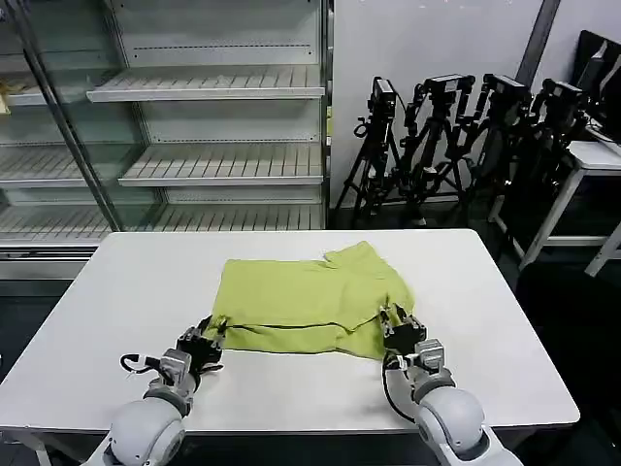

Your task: Fold and organize the clothes.

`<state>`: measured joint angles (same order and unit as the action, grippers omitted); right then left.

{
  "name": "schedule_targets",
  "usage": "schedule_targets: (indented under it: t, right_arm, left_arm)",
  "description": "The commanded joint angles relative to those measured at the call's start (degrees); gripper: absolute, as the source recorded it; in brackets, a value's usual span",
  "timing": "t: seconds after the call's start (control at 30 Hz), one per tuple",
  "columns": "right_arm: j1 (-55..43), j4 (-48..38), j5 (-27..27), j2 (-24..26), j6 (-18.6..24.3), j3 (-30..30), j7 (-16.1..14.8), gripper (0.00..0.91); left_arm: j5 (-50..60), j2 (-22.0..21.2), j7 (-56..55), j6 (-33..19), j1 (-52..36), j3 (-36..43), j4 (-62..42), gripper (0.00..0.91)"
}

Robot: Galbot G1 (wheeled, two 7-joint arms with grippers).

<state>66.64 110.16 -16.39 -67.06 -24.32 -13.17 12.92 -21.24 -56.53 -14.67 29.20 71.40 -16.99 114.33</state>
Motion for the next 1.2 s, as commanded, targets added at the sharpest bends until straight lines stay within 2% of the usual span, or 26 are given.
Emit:
schedule_targets:
  t: [0.03, 0.2, 0.37, 0.4, 0.43, 0.47, 0.5, 0.57, 0.6, 0.63, 0.7, 0.87, 1.2]
  right_arm:
    - [1.7, 1.4, 0.8, -0.2, 0.0, -0.4, -0.4, 0.907]
    - [4.2, 3.1, 1.0, -0.5, -0.3, -1.6, -0.1, 0.907]
    - [8.7, 6.8, -4.9, -0.1, -2.6, -4.7, 1.2, 0.907]
    - [9.6, 7.1, -6.0, -0.1, -3.1, -5.3, 1.6, 0.907]
    - [10.4, 7.7, -7.3, 0.0, -3.6, -5.7, 2.2, 0.907]
    - [11.3, 8.2, -8.3, -0.2, -4.0, -6.2, 2.6, 0.907]
    - [11.9, 8.7, -9.8, -0.3, -4.6, -6.6, 2.9, 0.907]
    - [12.9, 9.6, -12.3, -0.6, -5.7, -7.0, 4.0, 0.907]
    - [13.3, 9.7, -13.6, -0.7, -5.9, -7.1, 4.2, 0.625]
    - [13.6, 9.8, -15.7, -0.9, -6.1, -7.1, 5.0, 0.252]
    - [13.6, 9.6, -18.0, -1.3, -7.2, -6.7, 5.9, 0.0]
    - [13.8, 9.4, -18.7, -2.0, -7.0, -5.8, 6.7, 0.0]
    - [13.6, 9.7, -16.6, -1.6, -5.9, -5.6, 6.1, 0.0]
  left_arm:
    - [-0.2, -0.3, -0.1, 0.0, 3.6, -2.5, 1.4, 0.907]
    - [0.8, -1.2, -0.1, -0.6, 5.2, -3.6, 1.1, 0.907]
    - [-1.5, -1.6, -0.2, 0.8, 4.8, -3.9, -0.2, 0.907]
    - [-2.3, -1.6, -0.2, 1.1, 4.6, -4.0, -0.4, 0.605]
    - [-2.8, -1.6, -0.3, 1.2, 4.4, -4.0, -0.6, 0.262]
    - [-2.9, -1.5, -0.2, 1.1, 4.3, -4.0, -0.8, 0.131]
    - [-3.0, -1.4, -0.2, 1.0, 4.3, -4.0, -0.8, 0.081]
    - [-3.3, -1.2, -0.2, 0.7, 4.3, -4.0, -0.6, 0.071]
    - [-3.3, -1.1, -0.2, 0.4, 4.3, -3.9, -0.5, 0.071]
    - [-3.3, -1.0, -0.1, 0.2, 4.3, -3.7, -0.5, 0.071]
    - [-3.3, -1.0, 0.0, 0.1, 4.2, -3.3, -0.6, 0.071]
    - [-3.1, -1.4, 0.3, 0.2, 4.1, -2.7, -0.7, 0.02]
    - [-3.2, -1.3, 0.4, -0.3, 6.1, -2.9, 0.6, 0.02]
